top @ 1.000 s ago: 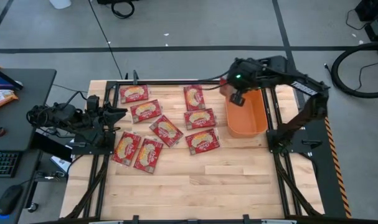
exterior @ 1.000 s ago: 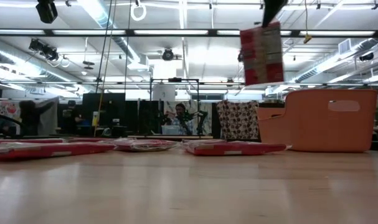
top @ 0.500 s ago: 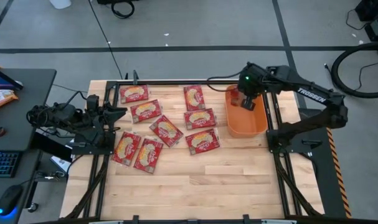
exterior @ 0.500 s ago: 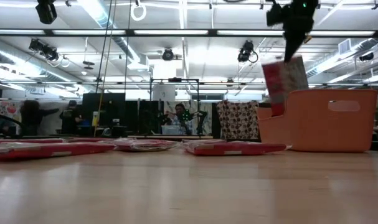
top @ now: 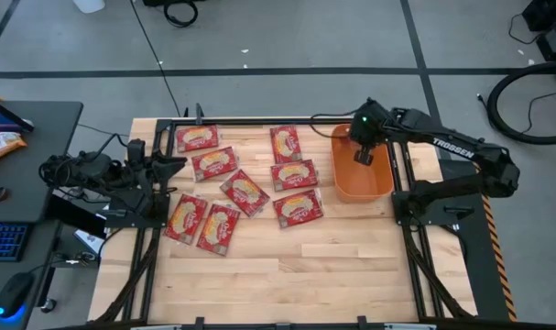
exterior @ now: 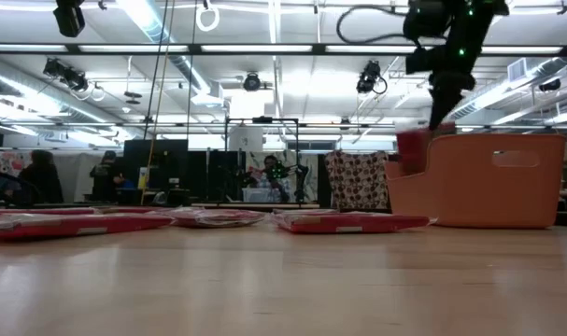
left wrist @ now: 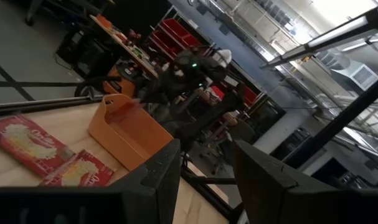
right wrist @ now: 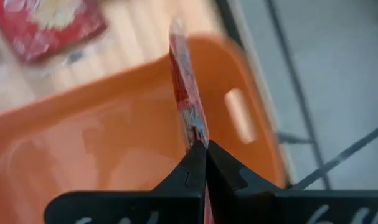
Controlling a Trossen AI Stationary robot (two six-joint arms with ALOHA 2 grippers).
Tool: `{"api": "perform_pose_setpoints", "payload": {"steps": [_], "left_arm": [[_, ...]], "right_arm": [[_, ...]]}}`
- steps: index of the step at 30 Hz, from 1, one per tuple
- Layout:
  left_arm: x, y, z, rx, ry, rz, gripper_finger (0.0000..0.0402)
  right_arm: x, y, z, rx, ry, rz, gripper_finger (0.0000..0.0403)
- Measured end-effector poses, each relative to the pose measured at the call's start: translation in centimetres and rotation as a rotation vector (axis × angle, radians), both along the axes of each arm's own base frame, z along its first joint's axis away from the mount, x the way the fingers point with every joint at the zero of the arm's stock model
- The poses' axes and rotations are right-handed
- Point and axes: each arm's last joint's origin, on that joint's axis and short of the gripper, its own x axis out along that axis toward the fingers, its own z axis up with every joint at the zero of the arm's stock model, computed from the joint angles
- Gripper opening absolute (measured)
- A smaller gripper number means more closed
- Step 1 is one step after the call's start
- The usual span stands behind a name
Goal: Sort popcorn bags into baskets
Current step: Put the red popcorn bag into the orange bin
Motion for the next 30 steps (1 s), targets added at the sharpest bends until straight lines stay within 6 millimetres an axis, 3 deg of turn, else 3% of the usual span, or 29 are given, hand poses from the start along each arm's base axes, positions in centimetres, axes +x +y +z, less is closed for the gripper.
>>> {"api": "perform_pose_setpoints", "payload": {"steps": [6, 12, 17, 23, 27, 30], "left_arm": [[0.0, 0.0, 0.0, 0.0, 0.0, -0.002, 0.0149], [0.0, 0.0, 0.0, 0.002, -0.001, -0.018, 0.0149], [0.0, -0.1, 0.0, 0.003, -0.001, -0.022, 0.0149], [0.0, -0.1, 0.0, 0.003, -0.001, -0.022, 0.0149], [0.0, -0.1, 0.0, 0.003, -0.001, -0.021, 0.0149], [0.0, -0.1, 0.0, -0.03, -0.01, -0.023, 0.0149]], "right_arm": [[-0.2, 1.2, -3.1, 0.178, 0.022, -0.012, 0.0011], [-0.6, 2.0, -4.1, 0.252, 0.044, -0.079, 0.003], [-0.9, 2.4, -4.1, 0.354, 0.03, -0.145, 0.0072], [-0.4, 2.5, -1.3, 0.419, -0.079, -0.213, 0.0121], [0.7, 2.6, 1.3, 0.417, -0.241, -0.278, 0.0127], [2.1, 3.1, 2.7, 0.383, -0.324, -0.218, 0.0126]]}}
